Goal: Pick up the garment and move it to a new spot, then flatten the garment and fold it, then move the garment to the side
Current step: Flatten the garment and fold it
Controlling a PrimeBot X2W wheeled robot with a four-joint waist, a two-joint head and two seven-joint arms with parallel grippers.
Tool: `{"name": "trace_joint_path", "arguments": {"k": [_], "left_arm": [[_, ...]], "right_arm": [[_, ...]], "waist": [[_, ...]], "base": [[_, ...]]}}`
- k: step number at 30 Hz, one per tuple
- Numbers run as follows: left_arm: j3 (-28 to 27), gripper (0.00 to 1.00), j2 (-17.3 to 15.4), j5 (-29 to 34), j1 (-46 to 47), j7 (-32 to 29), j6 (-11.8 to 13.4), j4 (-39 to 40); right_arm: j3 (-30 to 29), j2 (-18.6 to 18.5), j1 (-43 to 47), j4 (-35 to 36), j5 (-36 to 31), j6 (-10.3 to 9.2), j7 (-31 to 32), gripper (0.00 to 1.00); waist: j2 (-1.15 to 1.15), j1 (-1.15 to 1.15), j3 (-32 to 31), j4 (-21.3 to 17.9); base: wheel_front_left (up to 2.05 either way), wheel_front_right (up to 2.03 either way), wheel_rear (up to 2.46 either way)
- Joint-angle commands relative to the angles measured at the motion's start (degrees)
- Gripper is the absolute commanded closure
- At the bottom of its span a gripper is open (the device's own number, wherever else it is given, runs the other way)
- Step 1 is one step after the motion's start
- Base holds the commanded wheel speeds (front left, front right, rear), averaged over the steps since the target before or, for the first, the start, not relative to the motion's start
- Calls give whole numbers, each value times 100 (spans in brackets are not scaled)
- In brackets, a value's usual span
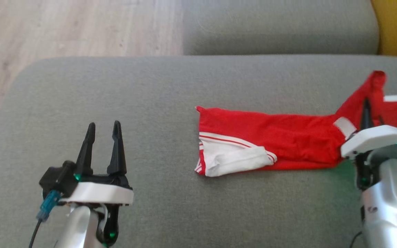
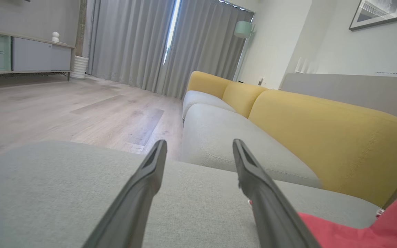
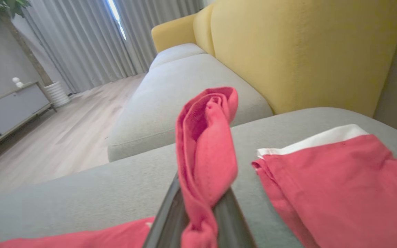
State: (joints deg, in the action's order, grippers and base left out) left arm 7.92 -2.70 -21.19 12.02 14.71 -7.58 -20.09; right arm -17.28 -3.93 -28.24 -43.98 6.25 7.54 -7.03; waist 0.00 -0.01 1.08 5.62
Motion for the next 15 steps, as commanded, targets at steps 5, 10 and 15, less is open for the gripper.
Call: {"name": "trace_joint_path", "arguments": {"k": [5,10,15], "left_arm": [[-227,0,-109,48,0,29,9,210],[-219,0,-120,38,-31,29,9,239],[-152,0,-112,41,-27,29,9,272]], "right_arm": [[900,100,35,486,610,-5,236,100],[1844,103,111,503,1292,-5,245,100],[2634,104,135,302,1775,-5,116,100]], "waist": [[0,1,-299,338],[0,1,-340,593],[0,1,-297,846]], "base": [[0,0,0],[0,0,0],[0,0,0]]}}
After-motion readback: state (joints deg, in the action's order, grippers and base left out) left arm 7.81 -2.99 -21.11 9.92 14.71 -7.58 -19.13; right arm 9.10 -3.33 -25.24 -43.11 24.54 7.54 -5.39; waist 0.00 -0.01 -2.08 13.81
